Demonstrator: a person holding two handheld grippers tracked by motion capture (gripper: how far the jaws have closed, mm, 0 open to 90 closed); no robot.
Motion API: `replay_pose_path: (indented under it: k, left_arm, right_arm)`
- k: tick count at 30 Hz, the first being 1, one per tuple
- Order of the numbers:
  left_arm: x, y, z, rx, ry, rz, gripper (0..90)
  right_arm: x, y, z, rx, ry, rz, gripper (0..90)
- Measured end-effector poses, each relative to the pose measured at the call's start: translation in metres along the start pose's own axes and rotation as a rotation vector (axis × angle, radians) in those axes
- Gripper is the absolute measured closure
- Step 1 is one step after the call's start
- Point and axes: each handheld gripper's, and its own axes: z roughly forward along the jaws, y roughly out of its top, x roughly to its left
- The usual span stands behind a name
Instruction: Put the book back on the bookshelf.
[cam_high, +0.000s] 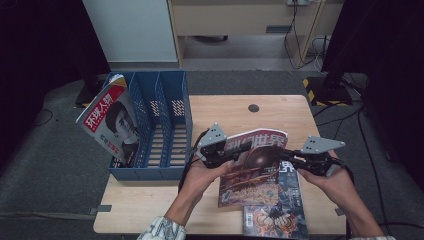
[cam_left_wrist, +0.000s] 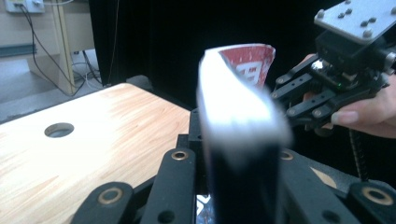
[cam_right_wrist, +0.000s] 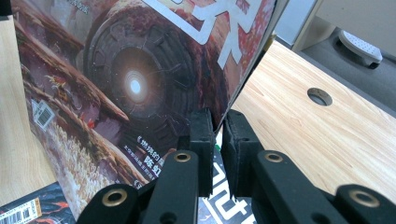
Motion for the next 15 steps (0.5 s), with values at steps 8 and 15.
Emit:
replay_pose_path:
  k: [8, 15]
  left_arm:
    - [-0.0015, 0.0026, 0.0002, 0.001, 0.015, 0.017, 80.6]
    - [-0.0034, 0.0013, 0.0002, -0.010, 0.026, 0.016, 83.3]
  right_arm:
    - [0.0006, 0.0038, -0.0008, 0.001, -0.005, -0.006, 83.1]
    - [-0.0021, 0.0028, 0.0009, -0.005, -0.005, 0.007, 80.7]
